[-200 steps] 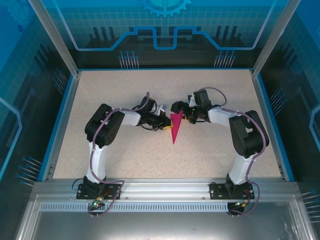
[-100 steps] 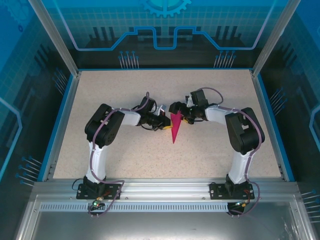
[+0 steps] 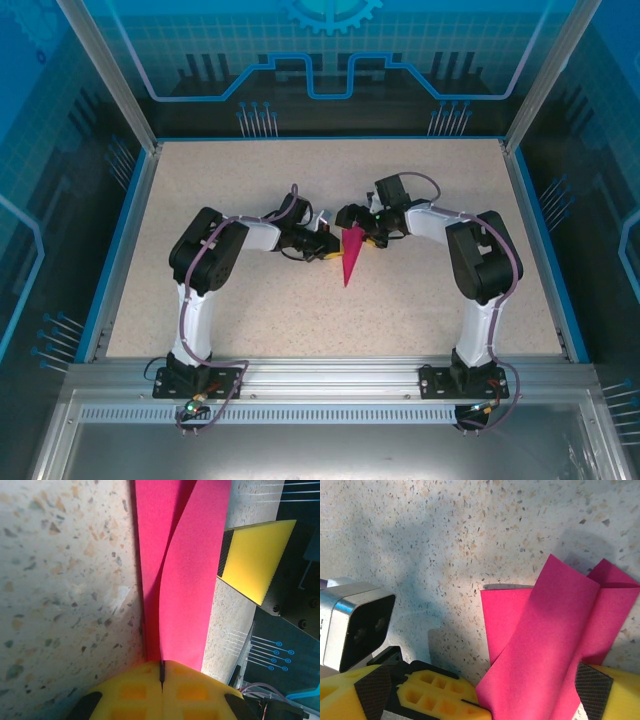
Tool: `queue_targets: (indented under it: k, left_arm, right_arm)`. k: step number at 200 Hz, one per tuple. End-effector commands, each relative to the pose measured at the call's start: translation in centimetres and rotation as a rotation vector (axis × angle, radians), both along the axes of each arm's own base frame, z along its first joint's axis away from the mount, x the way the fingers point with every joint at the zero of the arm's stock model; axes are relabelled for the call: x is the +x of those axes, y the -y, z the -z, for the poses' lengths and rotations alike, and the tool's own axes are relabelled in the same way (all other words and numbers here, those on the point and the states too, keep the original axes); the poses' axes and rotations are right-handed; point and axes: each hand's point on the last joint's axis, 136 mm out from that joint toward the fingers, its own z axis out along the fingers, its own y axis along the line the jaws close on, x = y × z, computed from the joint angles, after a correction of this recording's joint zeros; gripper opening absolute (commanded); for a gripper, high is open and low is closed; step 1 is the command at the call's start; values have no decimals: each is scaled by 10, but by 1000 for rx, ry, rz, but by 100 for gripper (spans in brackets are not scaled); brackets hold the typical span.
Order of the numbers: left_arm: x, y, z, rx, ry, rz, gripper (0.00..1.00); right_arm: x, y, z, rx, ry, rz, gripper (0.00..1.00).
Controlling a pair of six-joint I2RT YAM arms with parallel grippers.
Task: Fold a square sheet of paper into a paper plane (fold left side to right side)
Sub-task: Fold the wing for the fifth time at the center of the table.
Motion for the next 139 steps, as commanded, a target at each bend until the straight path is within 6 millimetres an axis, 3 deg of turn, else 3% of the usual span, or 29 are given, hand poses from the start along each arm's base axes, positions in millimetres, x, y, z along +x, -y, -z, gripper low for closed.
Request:
queue_targets:
  k: [1, 79, 139]
  left_arm:
    - [9, -2, -12, 9, 44, 1, 0]
    - [11, -1, -8, 10, 42, 5, 0]
    - [10, -1, 0, 17, 24, 11, 0]
  right_arm:
    - [-14, 2, 19, -55, -76, -25, 99]
    - [-15, -4, 23, -59, -80, -43, 99]
    - [-11, -8, 15, -35, -55, -47, 99]
